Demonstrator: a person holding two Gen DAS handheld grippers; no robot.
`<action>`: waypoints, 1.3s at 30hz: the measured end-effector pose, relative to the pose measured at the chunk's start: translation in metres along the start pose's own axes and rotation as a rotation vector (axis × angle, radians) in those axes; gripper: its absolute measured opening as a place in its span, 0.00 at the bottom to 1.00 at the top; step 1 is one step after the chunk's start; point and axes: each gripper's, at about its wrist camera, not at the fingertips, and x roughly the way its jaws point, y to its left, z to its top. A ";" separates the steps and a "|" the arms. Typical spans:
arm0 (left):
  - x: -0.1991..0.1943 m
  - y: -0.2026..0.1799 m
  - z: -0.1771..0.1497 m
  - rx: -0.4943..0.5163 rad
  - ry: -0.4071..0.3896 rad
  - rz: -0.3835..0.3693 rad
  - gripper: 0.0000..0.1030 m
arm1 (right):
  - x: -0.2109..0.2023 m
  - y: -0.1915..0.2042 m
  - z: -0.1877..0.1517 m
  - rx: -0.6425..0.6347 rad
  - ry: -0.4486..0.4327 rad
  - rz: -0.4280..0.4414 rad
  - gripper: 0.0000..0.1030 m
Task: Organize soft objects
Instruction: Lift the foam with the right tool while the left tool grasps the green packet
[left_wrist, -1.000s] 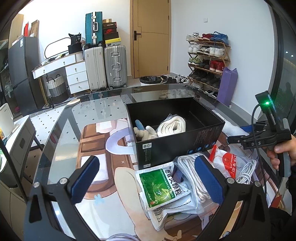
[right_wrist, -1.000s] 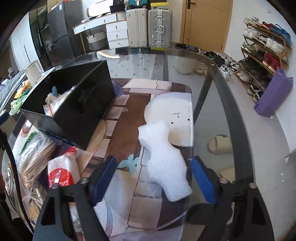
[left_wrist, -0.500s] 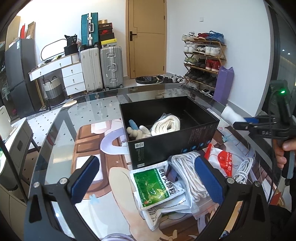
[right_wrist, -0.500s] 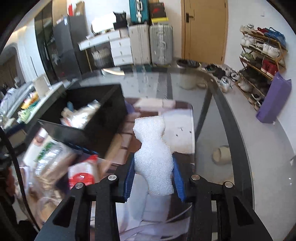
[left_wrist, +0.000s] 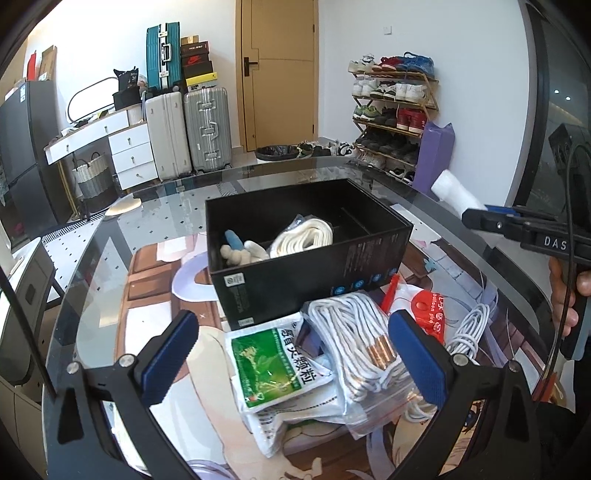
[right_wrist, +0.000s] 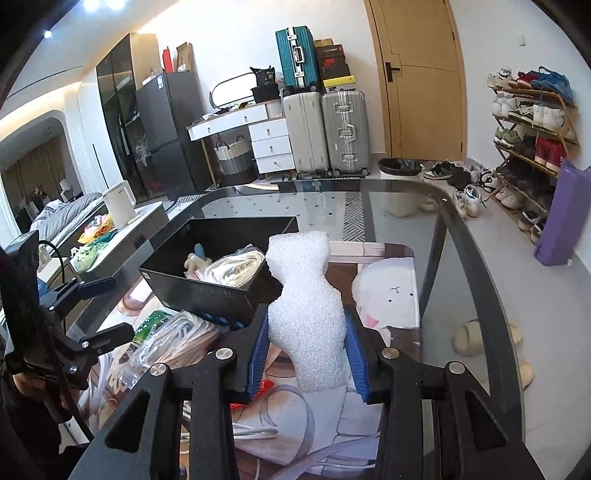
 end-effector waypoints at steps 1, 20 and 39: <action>0.001 -0.001 -0.001 0.004 0.004 -0.001 1.00 | -0.001 -0.001 0.000 -0.001 0.000 -0.002 0.38; 0.038 0.039 -0.017 -0.161 0.166 0.114 1.00 | 0.001 -0.006 -0.001 0.005 0.007 0.017 0.38; 0.044 0.041 -0.022 -0.204 0.224 0.015 0.68 | 0.002 -0.005 -0.001 -0.001 0.011 0.024 0.38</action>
